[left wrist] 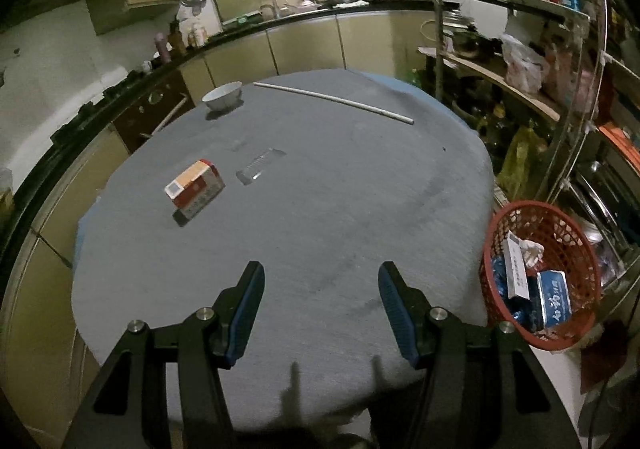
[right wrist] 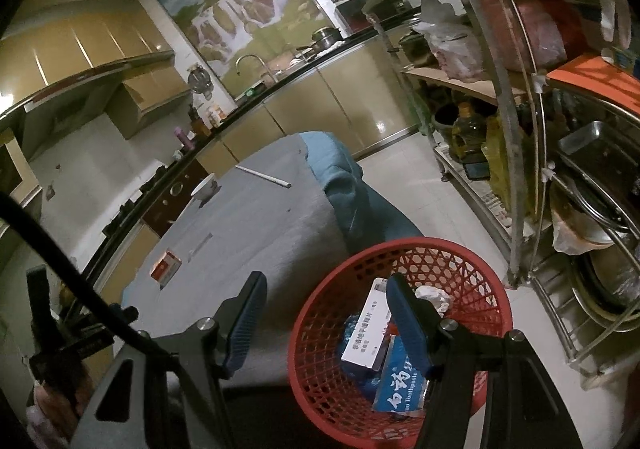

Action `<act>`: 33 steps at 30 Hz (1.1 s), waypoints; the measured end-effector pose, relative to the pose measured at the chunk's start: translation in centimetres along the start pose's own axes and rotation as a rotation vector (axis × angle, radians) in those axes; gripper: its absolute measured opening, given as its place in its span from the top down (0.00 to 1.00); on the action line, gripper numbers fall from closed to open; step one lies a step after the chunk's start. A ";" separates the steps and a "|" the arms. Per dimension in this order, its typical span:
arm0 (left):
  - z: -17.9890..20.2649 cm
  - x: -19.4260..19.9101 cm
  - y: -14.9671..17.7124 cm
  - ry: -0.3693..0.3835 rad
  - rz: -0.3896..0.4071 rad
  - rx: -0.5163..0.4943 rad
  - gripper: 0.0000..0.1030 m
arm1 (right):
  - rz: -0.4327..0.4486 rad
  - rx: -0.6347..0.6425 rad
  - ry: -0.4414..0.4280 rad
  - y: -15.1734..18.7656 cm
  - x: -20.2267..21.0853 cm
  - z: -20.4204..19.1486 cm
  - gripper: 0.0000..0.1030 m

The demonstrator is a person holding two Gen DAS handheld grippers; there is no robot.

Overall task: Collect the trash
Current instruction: 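Swing both tools back over the table toward the red-and-white box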

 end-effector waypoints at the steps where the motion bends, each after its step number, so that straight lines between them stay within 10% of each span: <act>1: -0.2 0.1 0.0 -0.005 0.003 0.001 0.42 | -0.002 0.002 0.000 0.1 0.0 -0.1 0.36; 17: -4.0 -1.0 1.5 -0.046 -0.032 0.059 0.40 | -0.055 0.058 -0.017 0.8 -2.1 -2.8 0.36; 33: -14.9 -4.0 7.9 -0.177 -0.109 0.234 0.40 | -0.264 0.221 -0.098 4.9 -12.1 -15.0 0.36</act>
Point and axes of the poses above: each gripper's, at about its wrist camera, not at the fingertips, and x roughly against the way its jaws point, z to its right, y to its underside, the point moved 8 cm from there along -x, roughly the way its jaws point, and after that the axes turned 15 degrees about -x, right-handed, at the moved point
